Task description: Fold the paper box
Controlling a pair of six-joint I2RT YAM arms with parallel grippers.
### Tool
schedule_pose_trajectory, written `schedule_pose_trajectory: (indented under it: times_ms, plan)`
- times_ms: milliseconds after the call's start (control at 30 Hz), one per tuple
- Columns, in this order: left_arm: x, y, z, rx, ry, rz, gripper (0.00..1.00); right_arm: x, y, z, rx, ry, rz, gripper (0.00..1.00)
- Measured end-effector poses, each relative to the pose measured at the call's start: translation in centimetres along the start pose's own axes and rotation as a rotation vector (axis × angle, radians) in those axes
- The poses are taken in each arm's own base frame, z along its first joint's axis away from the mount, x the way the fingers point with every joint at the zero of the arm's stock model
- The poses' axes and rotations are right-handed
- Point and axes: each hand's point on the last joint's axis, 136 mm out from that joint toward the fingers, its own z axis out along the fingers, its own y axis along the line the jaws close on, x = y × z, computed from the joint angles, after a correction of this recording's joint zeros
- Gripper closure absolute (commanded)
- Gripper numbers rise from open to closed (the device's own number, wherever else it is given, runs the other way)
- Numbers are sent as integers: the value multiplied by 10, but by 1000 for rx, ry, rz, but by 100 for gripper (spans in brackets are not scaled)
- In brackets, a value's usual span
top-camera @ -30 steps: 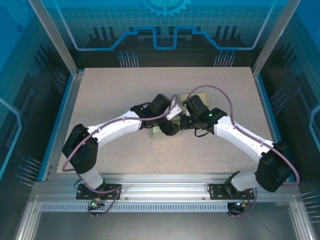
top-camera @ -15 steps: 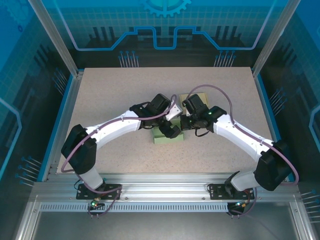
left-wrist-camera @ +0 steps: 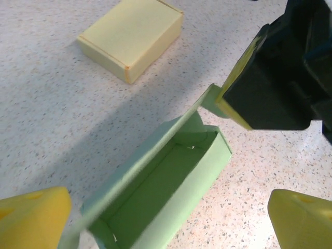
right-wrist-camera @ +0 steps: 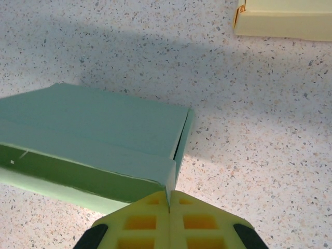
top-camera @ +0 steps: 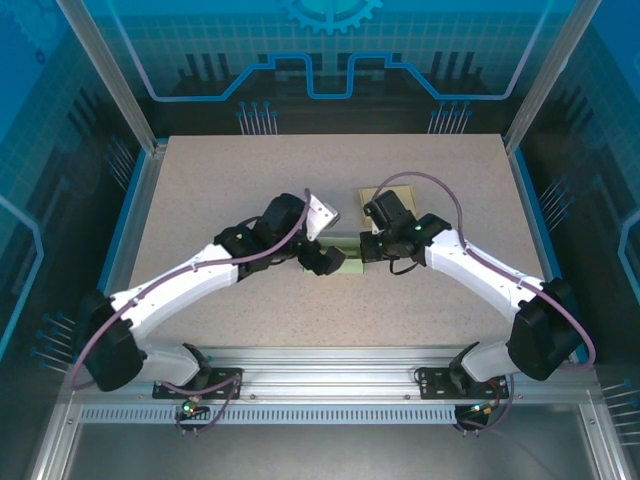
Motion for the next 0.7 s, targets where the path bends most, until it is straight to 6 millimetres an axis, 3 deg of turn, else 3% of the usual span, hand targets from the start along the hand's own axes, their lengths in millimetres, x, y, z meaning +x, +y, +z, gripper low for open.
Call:
schedule_pose_trajectory:
  times_ms: [167, 267, 367, 500, 700]
  plan:
    - [29, 8, -19, -42, -21, -17, 1, 1, -1, 6, 9, 12, -4, 99]
    - [51, 14, -21, -71, -14, -12, 1, 0, 0, 12, 14, 18, -9, 100]
    - [78, 29, -13, -117, 31, -31, 2, -5, 2, 14, 13, 16, -14, 100]
    - [105, 46, 4, -182, 83, -50, 10, -8, 3, 16, 13, 13, -20, 100]
    - [109, 65, 22, -256, 50, -66, 22, -10, 5, 18, 6, 16, -19, 100]
